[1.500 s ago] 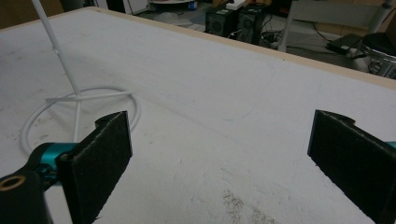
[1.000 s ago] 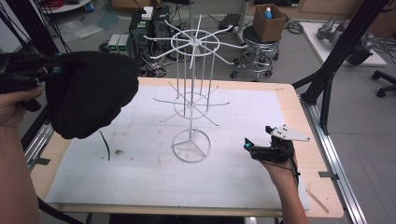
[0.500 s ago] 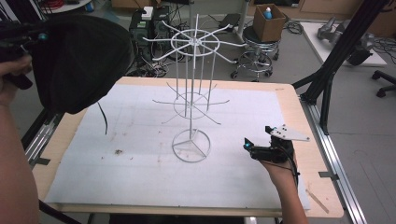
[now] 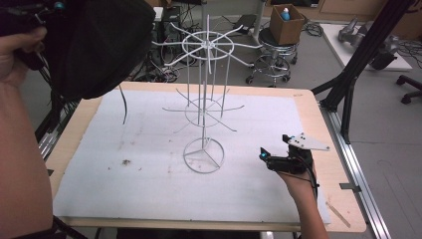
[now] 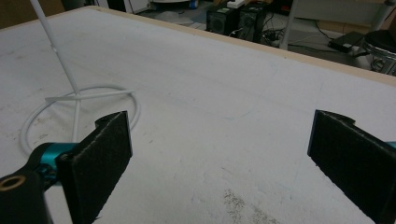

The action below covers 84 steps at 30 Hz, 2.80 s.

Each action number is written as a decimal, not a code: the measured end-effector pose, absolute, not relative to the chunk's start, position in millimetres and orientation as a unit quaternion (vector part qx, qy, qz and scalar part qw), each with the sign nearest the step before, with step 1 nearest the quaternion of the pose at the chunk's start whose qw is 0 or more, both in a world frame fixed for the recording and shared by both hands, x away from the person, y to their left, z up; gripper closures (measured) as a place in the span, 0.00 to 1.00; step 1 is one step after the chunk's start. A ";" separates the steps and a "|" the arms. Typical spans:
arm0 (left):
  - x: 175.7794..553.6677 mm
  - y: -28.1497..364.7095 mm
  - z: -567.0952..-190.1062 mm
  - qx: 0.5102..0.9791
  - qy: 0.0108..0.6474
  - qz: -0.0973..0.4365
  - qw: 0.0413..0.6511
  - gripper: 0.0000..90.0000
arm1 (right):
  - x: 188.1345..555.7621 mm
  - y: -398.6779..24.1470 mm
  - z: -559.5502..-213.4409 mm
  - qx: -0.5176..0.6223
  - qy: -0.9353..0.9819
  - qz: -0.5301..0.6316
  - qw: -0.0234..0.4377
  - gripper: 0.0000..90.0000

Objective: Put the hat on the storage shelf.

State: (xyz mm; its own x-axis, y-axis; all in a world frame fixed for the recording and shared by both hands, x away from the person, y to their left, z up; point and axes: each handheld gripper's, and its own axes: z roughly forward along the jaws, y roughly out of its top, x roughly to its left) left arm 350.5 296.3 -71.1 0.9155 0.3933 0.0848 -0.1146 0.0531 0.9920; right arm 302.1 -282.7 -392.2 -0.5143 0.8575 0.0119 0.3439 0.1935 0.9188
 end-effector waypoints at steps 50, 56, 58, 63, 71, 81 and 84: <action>362.6 291.3 -175.9 0.703 0.159 0.124 0.682 0.47 | 299.8 -280.8 -394.0 0.411 0.729 0.478 0.266 0.06; 357.4 295.3 -189.1 0.709 0.168 0.124 0.674 0.37 | 299.1 -281.0 -392.9 0.409 0.728 0.480 0.269 0.06; 354.7 297.6 -197.5 0.710 0.173 0.126 0.671 0.35 | 298.8 -281.2 -392.5 0.411 0.727 0.480 0.268 0.06; 346.7 301.3 -221.2 0.720 0.185 0.122 0.658 0.33 | 299.1 -281.4 -392.3 0.411 0.726 0.481 0.268 0.06; 329.0 302.0 -254.7 0.724 0.194 0.128 0.650 0.30 | 299.8 -283.1 -391.9 0.412 0.724 0.484 0.268 0.06; 319.2 285.5 -304.8 0.736 0.213 0.130 0.630 0.24 | 300.8 -286.4 -392.0 0.412 0.721 0.488 0.268 0.06; 317.8 285.8 -318.1 0.737 0.223 0.130 0.625 0.24 | 301.6 -287.8 -392.7 0.413 0.720 0.489 0.269 0.06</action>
State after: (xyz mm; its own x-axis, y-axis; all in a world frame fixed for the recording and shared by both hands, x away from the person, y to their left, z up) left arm 317.8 285.8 -318.1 0.8666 0.4913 -0.0875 0.1668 -0.1199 0.9787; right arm 301.6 -287.8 -392.7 -0.5146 0.8572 0.0169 0.3308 0.1804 0.9263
